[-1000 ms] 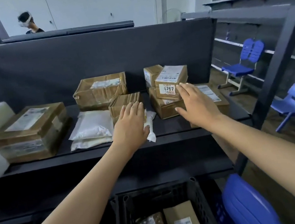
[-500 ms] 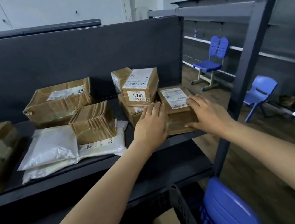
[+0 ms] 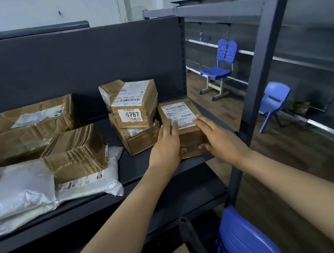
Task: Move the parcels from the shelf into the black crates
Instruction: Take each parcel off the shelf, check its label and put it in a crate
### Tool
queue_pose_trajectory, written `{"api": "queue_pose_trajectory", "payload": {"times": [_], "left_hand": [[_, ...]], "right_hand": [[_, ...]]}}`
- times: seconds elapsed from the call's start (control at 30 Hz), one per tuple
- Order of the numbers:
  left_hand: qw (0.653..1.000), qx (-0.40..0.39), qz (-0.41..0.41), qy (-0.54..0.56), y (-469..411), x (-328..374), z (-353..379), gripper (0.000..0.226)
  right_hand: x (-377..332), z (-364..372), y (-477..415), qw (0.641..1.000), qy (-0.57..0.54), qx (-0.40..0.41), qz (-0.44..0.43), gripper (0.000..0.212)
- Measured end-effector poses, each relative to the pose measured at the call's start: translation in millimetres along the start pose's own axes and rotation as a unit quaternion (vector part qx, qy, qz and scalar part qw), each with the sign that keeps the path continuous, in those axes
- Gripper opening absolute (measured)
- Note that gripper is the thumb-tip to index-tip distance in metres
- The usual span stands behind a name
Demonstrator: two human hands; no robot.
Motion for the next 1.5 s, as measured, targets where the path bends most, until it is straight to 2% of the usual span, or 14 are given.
{"api": "queue_pose_trajectory", "payload": {"times": [0.17,0.4,0.77,0.97,1.1,1.2,1.3,1.37,1.43,1.5], "left_hand": [[0.999,0.027,0.008,0.018,6.4,4.7,0.9,0.079],[0.992,0.057,0.023,0.111,28.1,16.7,-5.0,0.073],[0.991,0.042,-0.008,0.126,19.7,25.1,-12.1,0.074],[0.989,0.049,0.005,0.139,21.2,35.0,-15.3,0.075],[0.987,0.075,0.033,0.139,29.1,44.6,-26.1,0.076],[0.978,0.124,0.056,0.157,40.6,52.3,-46.5,0.075],[0.954,0.192,0.075,0.219,58.7,55.2,-81.5,0.078],[0.923,0.223,0.064,0.306,73.7,47.8,-105.2,0.079],[0.859,0.245,0.011,0.449,88.5,28.3,-121.4,0.068],[0.789,0.217,-0.082,0.569,97.3,5.5,-120.1,0.072]], "right_hand": [[-1.4,-4.4,7.7,1.000,-0.007,0.021,0.001,0.071],[-4.4,-20.5,34.0,0.998,-0.019,0.057,0.003,0.070],[-3.5,-38.6,32.4,0.999,0.022,0.017,0.041,0.072],[-5.2,-52.4,38.8,0.998,0.056,0.027,0.033,0.071],[-8.1,-66.2,49.4,0.996,0.067,0.050,0.026,0.071],[-17.8,-83.8,58.2,0.995,0.056,0.087,0.002,0.069],[-33.5,-108.2,66.1,0.987,0.028,0.153,-0.030,0.069],[-46.2,-123.5,72.4,0.977,0.015,0.205,-0.054,0.068],[-61.4,-134.9,79.1,0.965,0.012,0.251,-0.079,0.065],[-78.1,-141.3,86.2,0.952,0.017,0.287,-0.102,0.061]]}}
Point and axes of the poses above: each hand's wrist, its own y-axis away from the middle knuckle, its own z-axis out of the palm, x = y × z, the point moved 8 cm from there along -y, towards the middle knuckle, and after that the axes turned 1 degree about y, right-handed, at the moved point
